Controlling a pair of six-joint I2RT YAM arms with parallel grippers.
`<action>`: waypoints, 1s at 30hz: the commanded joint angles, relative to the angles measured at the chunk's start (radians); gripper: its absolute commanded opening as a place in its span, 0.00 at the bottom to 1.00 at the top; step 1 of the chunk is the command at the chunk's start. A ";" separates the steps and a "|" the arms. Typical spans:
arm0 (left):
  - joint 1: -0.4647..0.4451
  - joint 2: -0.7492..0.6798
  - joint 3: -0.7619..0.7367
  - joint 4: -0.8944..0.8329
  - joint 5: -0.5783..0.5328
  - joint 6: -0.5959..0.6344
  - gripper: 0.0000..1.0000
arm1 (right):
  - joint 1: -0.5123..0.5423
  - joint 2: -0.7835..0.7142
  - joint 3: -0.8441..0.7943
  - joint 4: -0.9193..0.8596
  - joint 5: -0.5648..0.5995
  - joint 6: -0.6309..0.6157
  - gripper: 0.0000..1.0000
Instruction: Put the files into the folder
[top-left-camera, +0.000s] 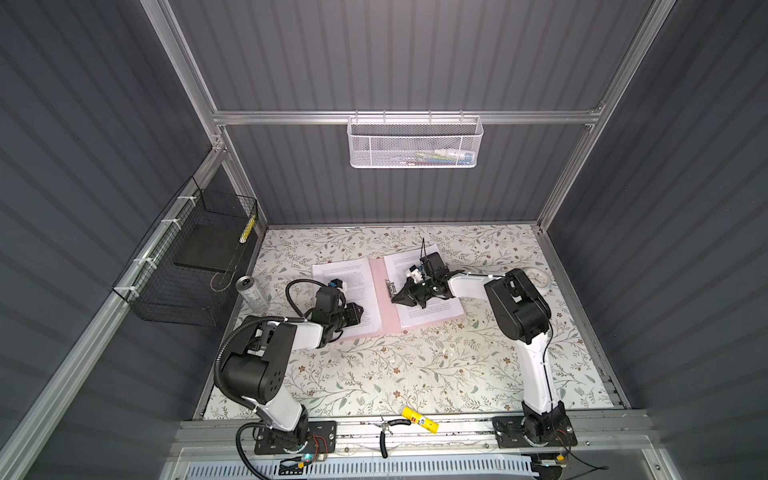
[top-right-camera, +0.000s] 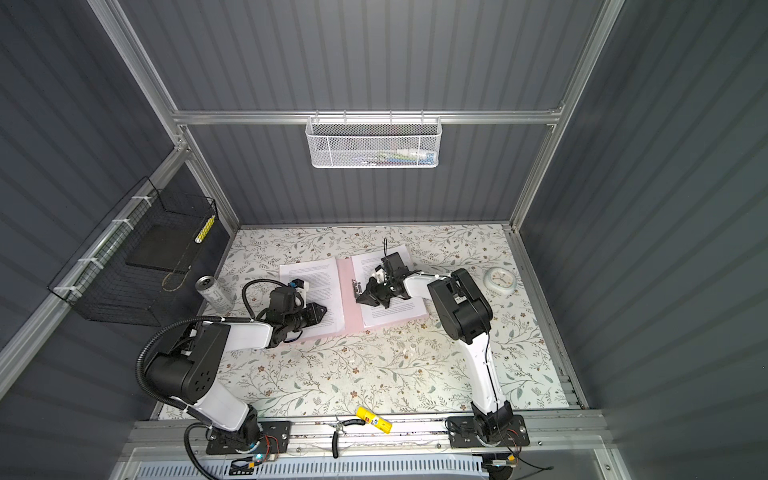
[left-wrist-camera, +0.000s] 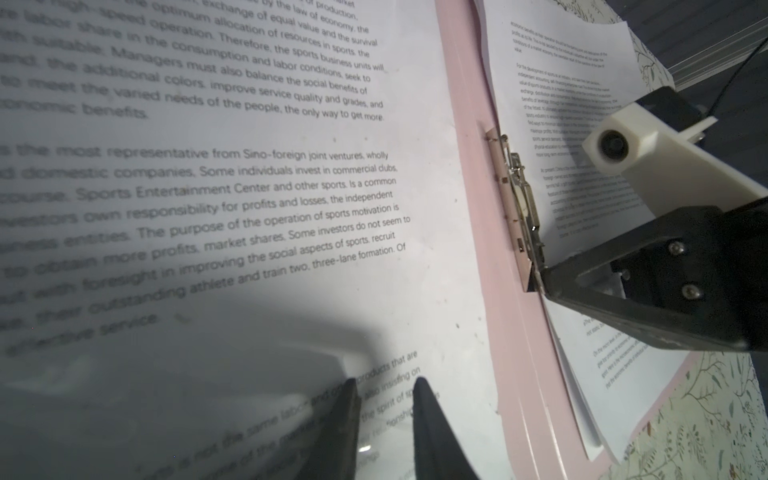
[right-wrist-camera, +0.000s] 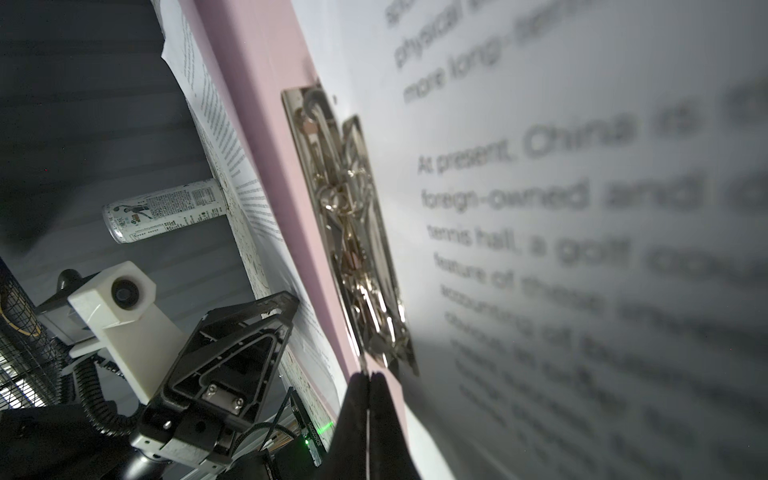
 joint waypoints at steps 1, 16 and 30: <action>0.009 0.035 0.010 -0.084 -0.001 0.009 0.25 | -0.019 0.107 -0.038 -0.216 0.219 -0.011 0.00; 0.008 0.046 0.023 -0.096 0.007 0.012 0.25 | -0.002 0.052 -0.096 0.119 -0.001 0.185 0.00; 0.008 0.033 0.025 -0.090 0.025 0.016 0.26 | 0.000 -0.050 -0.162 0.282 -0.050 0.335 0.02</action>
